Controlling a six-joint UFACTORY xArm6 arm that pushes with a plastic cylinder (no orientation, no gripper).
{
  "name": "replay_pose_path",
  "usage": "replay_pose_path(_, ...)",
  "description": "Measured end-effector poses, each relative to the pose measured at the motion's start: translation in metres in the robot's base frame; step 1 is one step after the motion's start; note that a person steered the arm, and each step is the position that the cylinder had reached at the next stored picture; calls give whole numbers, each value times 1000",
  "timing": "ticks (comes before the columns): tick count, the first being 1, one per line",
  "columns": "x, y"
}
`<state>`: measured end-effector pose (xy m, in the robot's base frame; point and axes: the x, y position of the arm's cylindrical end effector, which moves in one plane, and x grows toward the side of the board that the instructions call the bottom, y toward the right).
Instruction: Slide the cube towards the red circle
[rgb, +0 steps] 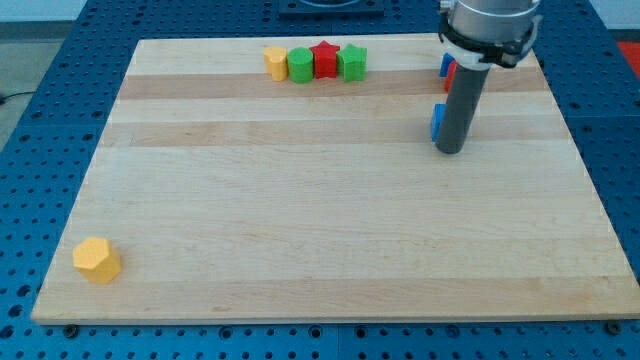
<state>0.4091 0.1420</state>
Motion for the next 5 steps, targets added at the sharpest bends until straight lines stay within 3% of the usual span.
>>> replay_pose_path(2, -25, -48)
replay_pose_path(5, -30, -22)
